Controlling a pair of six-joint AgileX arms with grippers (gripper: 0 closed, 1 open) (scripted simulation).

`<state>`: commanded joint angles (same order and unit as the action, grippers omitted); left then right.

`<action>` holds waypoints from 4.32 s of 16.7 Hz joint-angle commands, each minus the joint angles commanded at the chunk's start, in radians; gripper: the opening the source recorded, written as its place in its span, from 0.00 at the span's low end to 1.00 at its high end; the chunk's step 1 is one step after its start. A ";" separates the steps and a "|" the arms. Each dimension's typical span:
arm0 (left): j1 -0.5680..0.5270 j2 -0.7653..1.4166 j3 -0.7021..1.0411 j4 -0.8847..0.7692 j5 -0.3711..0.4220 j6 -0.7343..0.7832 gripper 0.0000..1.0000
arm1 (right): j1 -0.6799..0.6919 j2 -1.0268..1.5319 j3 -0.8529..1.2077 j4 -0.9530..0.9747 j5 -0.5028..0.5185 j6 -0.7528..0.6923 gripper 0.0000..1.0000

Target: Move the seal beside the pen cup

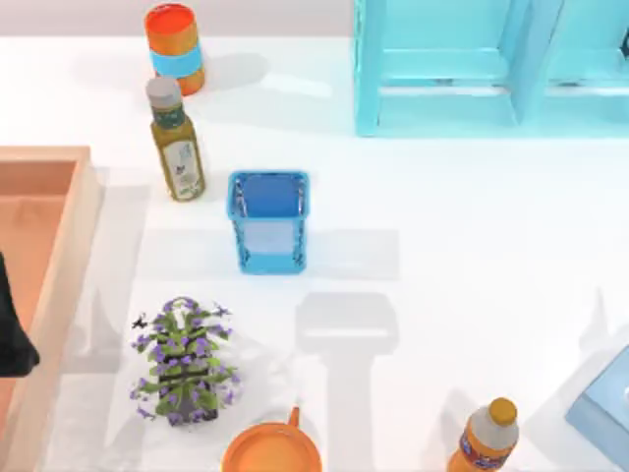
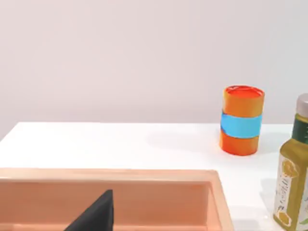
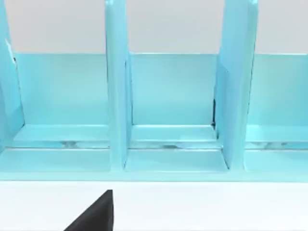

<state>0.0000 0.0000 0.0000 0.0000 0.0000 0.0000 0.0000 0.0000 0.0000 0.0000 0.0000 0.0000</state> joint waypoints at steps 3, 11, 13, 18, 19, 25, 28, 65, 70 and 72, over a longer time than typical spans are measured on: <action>0.000 0.000 0.000 0.000 0.000 0.000 1.00 | -0.002 0.010 0.010 -0.009 0.000 -0.002 1.00; 0.000 0.000 0.000 0.000 0.000 0.000 1.00 | -0.078 0.468 0.444 -0.359 0.000 -0.074 1.00; 0.000 0.000 0.000 0.000 0.000 0.000 1.00 | -0.106 0.676 0.612 -0.496 0.000 -0.101 1.00; 0.000 0.000 0.000 0.000 0.000 0.000 1.00 | -0.179 1.218 1.023 -0.855 0.002 -0.171 1.00; 0.000 0.000 0.000 0.000 0.000 0.000 1.00 | -0.193 1.311 1.098 -0.921 0.003 -0.184 1.00; 0.000 0.000 0.000 0.000 0.000 0.000 1.00 | -0.259 1.735 1.484 -1.223 0.003 -0.246 1.00; 0.000 0.000 0.000 0.000 0.000 0.000 1.00 | -0.277 1.850 1.597 -1.300 0.001 -0.263 1.00; 0.000 0.000 0.000 0.000 0.000 0.000 1.00 | -0.279 1.951 1.322 -0.941 0.001 -0.263 0.00; 0.000 0.000 0.000 0.000 0.000 0.000 1.00 | -0.279 1.951 1.322 -0.941 0.001 -0.263 0.00; 0.000 0.000 0.000 0.000 0.000 0.000 1.00 | -0.276 1.950 1.325 -0.944 0.002 -0.260 0.00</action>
<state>0.0000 0.0000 0.0000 0.0000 0.0000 0.0000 -0.2761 1.9500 1.3253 -0.9445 0.0016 -0.2596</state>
